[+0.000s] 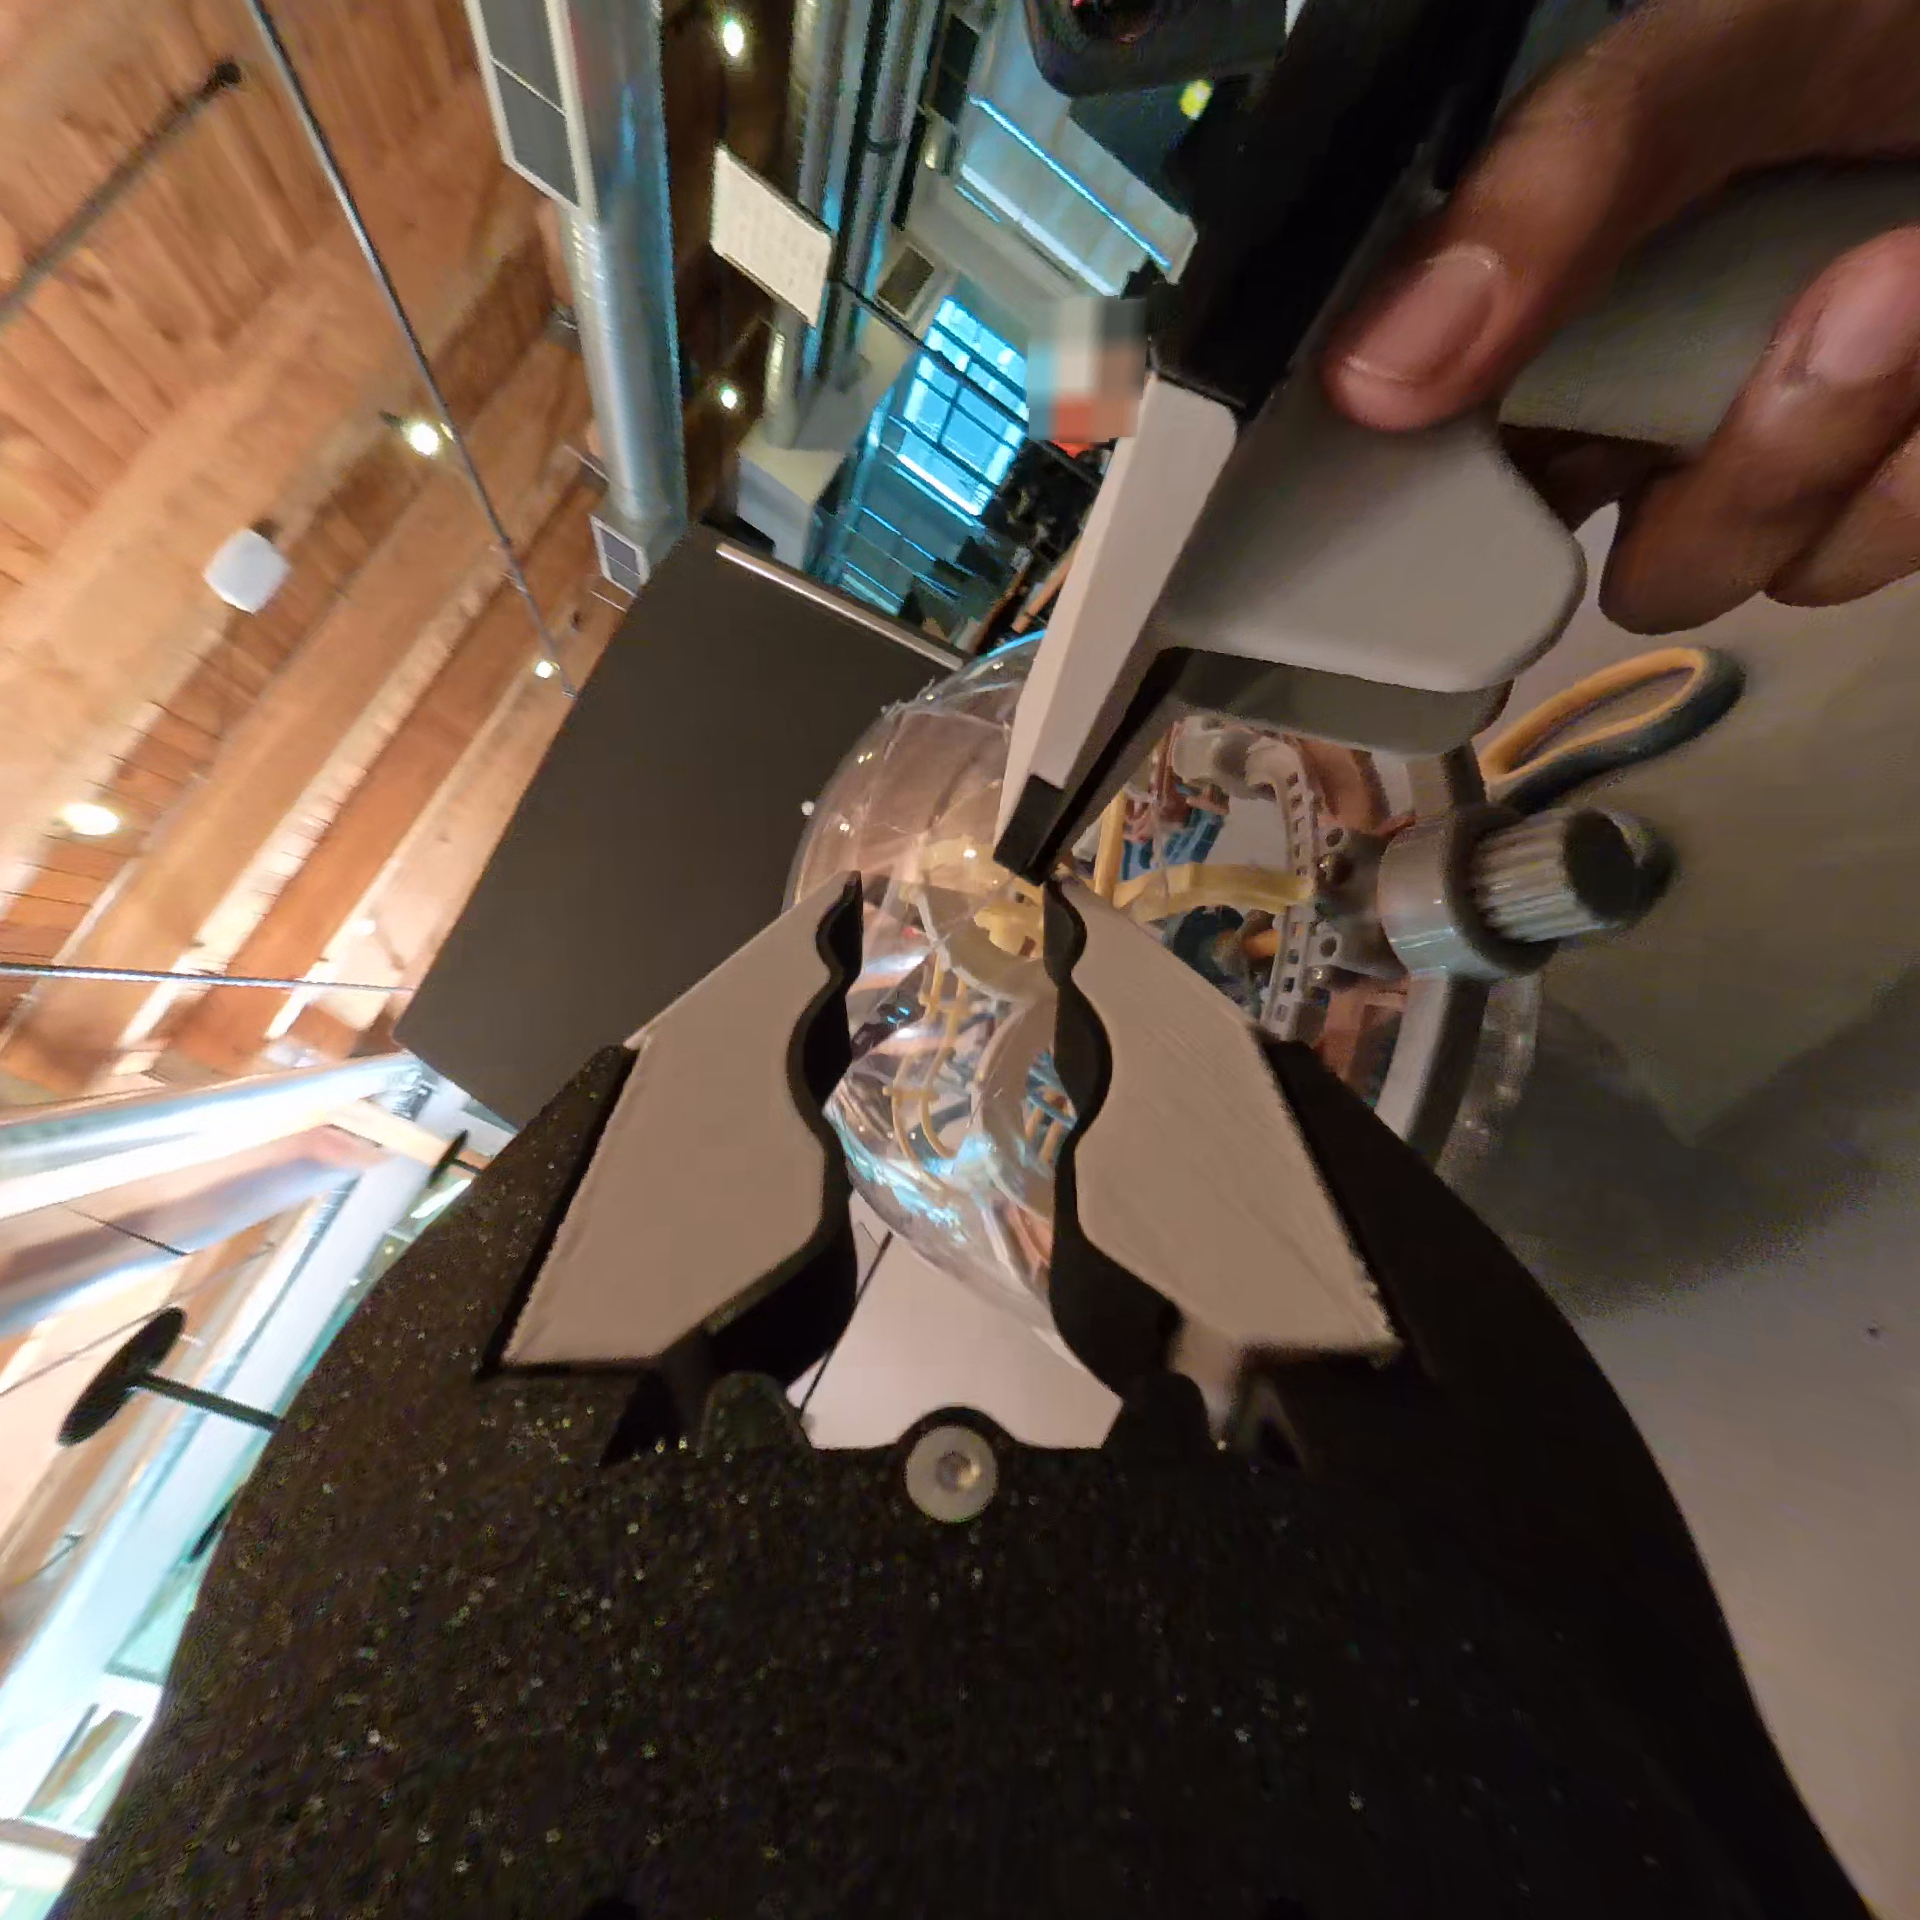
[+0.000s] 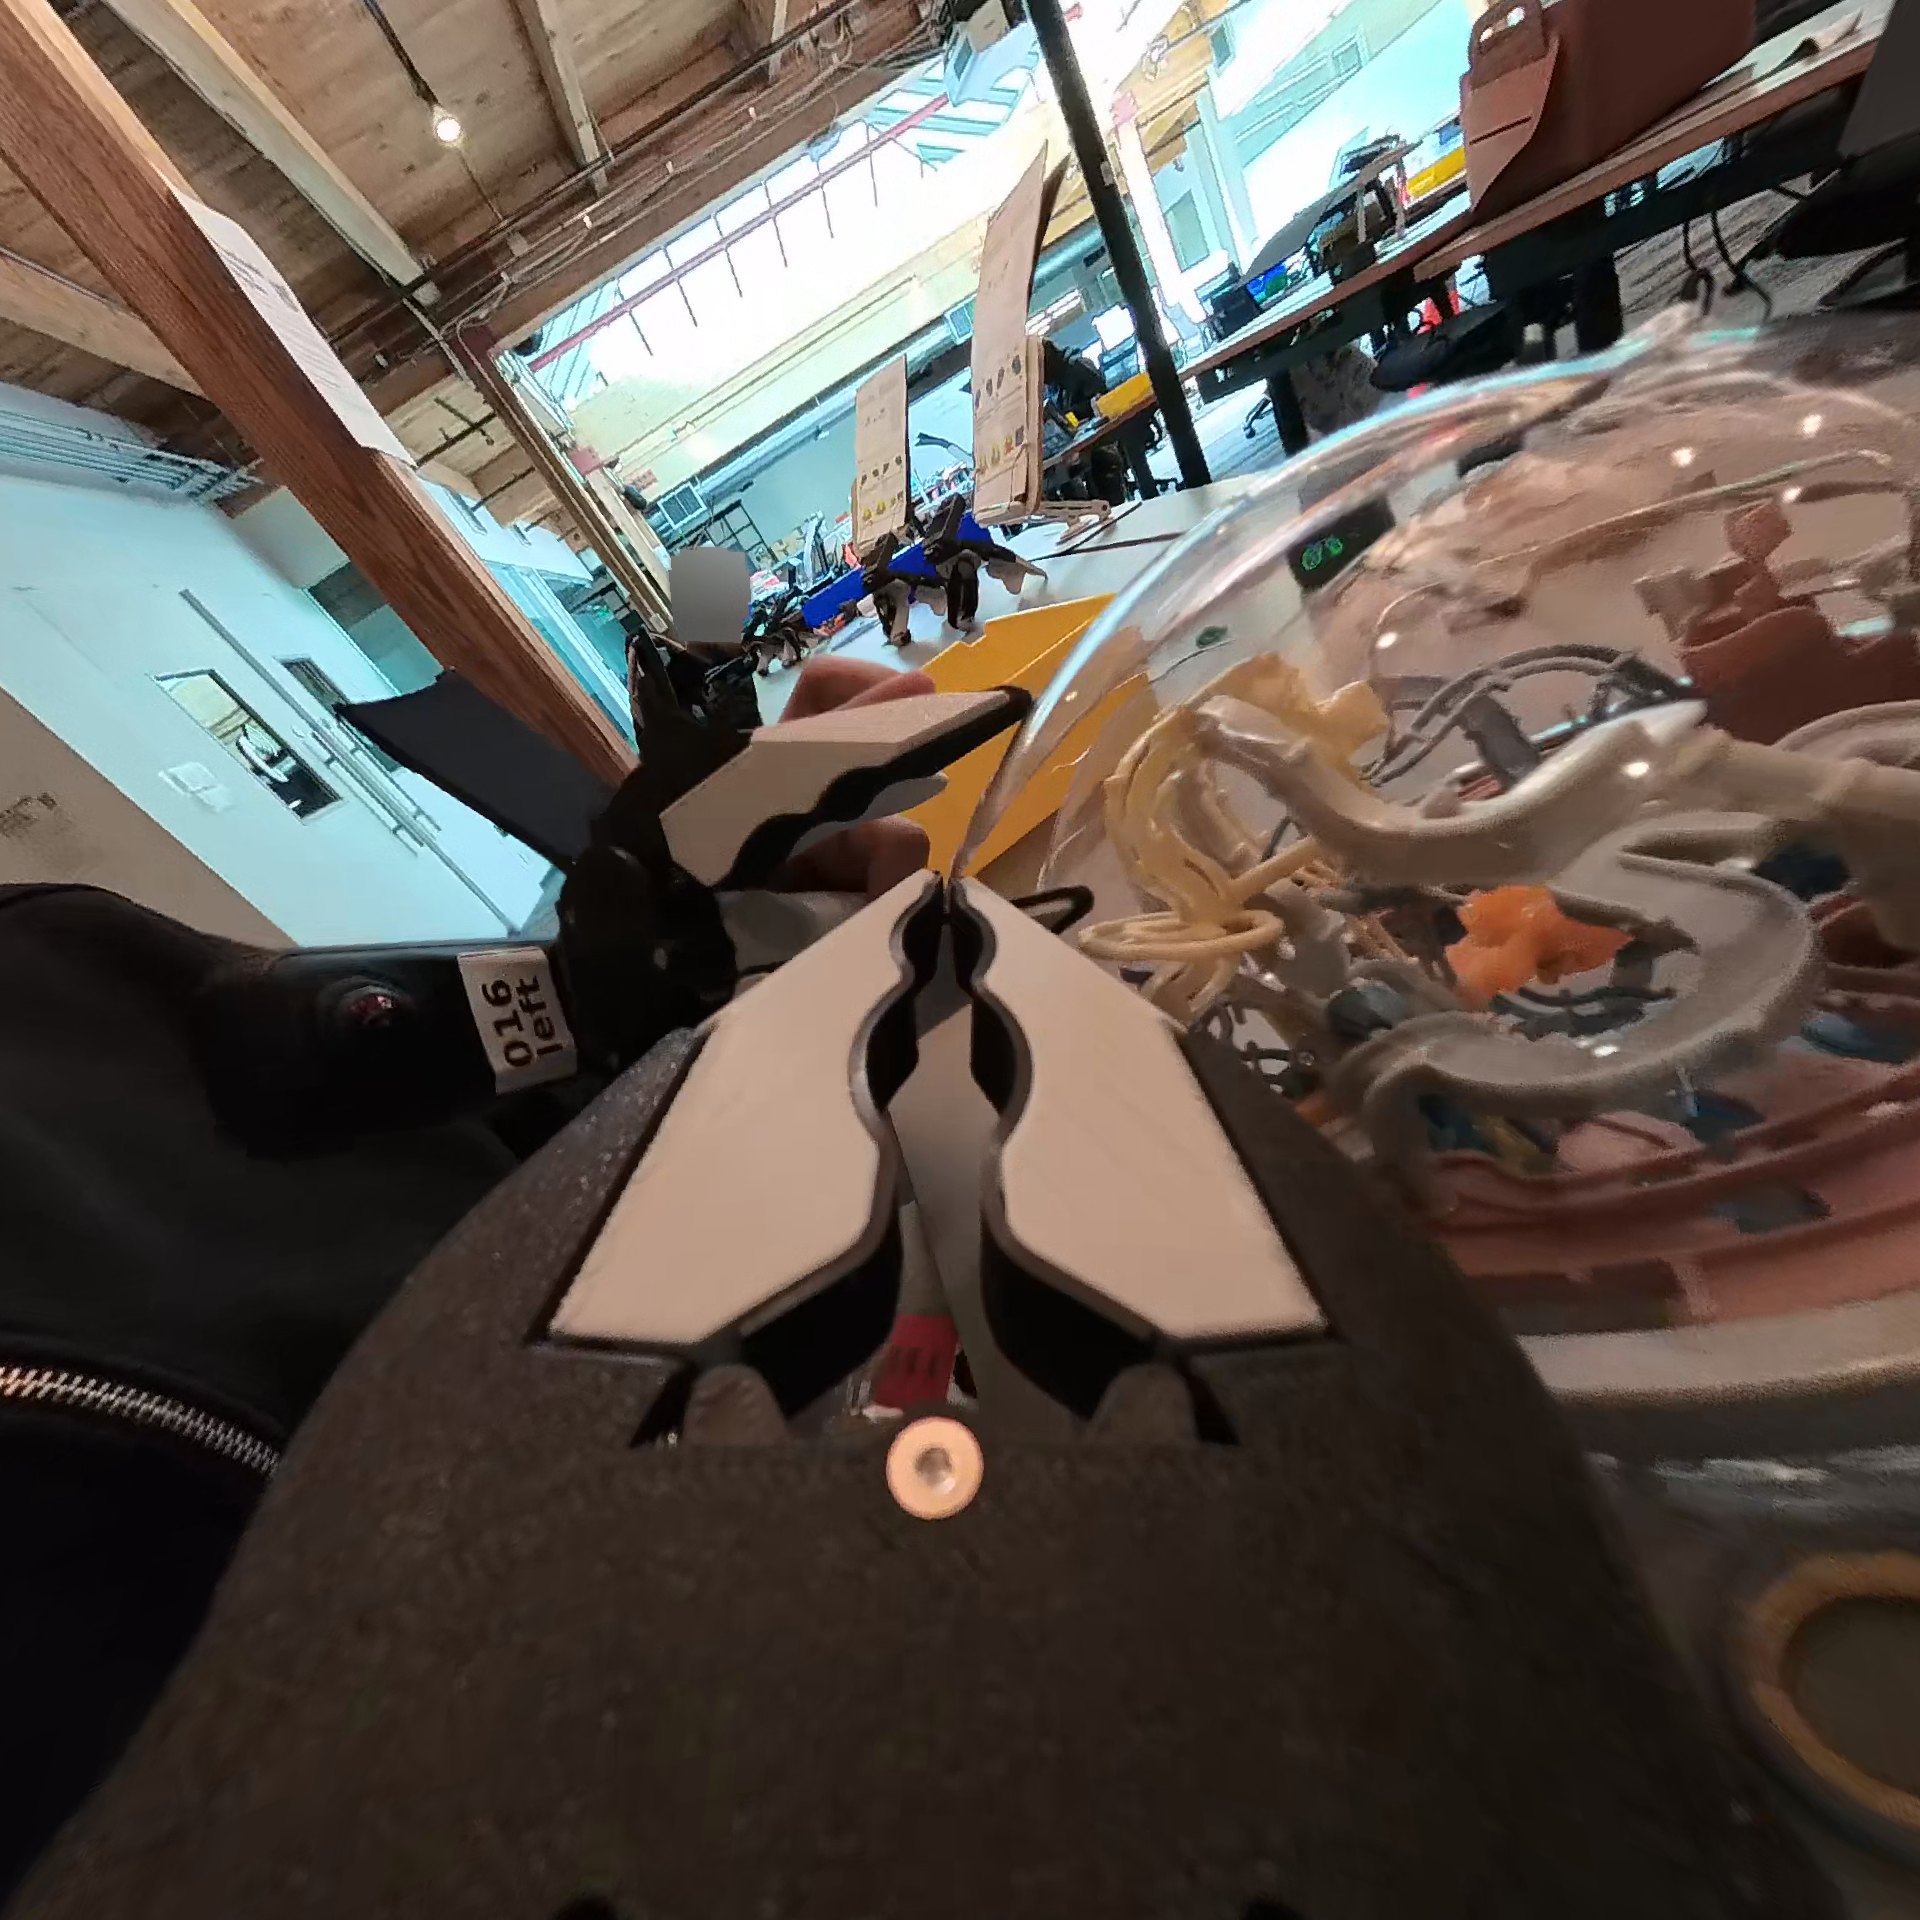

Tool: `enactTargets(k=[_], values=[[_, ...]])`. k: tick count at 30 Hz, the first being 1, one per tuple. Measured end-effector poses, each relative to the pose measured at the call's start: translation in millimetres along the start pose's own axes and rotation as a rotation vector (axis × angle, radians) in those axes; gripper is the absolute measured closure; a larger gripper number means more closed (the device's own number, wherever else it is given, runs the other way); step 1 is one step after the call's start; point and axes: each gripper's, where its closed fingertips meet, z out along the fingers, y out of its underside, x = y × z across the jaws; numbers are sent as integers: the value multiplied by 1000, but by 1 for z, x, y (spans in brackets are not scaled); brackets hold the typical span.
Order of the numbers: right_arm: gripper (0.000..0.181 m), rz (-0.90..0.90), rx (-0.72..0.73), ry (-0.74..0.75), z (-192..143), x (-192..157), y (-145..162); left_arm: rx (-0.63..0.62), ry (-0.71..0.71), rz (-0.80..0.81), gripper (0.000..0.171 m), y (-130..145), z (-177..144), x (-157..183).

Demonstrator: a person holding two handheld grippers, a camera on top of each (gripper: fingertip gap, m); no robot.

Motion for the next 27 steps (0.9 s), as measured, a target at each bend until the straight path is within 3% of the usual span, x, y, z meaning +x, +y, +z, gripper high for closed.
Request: enactTargets(k=[9, 11, 18, 24, 27], values=[[179, -60, 41, -21, -4, -17, -10, 48, -100, 151, 157, -17, -4, -8], [171, -102, 52, -1, -6, -21, -13, 36, -158, 148, 170, -20, -4, -18], [181, -516, 101, 320, -20, -18, -35, -76, -141, -4, 171, 0, 1, -45], [181, -704, -68, 505, -14, -8, -27, -122, -143, 14, 171, -3, 0, -45], [181, -774, -144, 488, -9, -12, -30, -132, -153, 34, 171, -5, -1, -45]])
